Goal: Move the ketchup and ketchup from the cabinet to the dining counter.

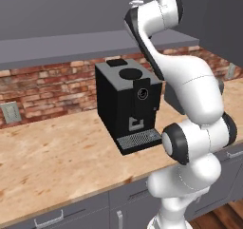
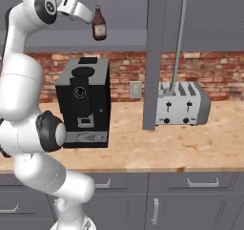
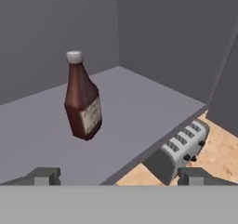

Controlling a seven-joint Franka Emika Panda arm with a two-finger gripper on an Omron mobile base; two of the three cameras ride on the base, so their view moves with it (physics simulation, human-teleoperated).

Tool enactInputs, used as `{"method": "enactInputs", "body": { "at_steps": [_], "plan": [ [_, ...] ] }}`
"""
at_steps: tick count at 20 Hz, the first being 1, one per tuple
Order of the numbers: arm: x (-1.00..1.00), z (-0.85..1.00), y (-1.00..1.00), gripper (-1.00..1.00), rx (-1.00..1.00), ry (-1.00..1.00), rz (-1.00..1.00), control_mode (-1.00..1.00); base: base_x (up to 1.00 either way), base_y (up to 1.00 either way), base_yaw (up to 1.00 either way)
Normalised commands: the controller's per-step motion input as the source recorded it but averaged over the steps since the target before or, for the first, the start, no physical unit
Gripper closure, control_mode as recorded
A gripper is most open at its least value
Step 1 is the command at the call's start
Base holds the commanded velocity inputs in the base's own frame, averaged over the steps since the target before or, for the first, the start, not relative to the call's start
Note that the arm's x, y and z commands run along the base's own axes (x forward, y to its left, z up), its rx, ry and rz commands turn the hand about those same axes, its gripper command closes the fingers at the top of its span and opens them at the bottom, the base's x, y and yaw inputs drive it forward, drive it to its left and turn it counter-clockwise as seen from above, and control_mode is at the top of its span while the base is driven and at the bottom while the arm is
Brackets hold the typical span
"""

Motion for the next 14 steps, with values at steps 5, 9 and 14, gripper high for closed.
{"method": "enactInputs", "body": {
  "at_steps": [5, 9, 14],
  "plan": [
    [0.50, 0.00, 0.00, -1.00, -0.01, 0.00, -0.05, -1.00, 0.00, 0.00, 0.00],
    [0.49, 0.00, 0.00, -1.00, 0.00, 0.00, -0.05, -1.00, 0.00, 0.00, 0.00],
    [0.51, 0.00, 0.00, -1.00, 0.00, 0.00, -0.05, -1.00, 0.00, 0.00, 0.00]
  ]
}}
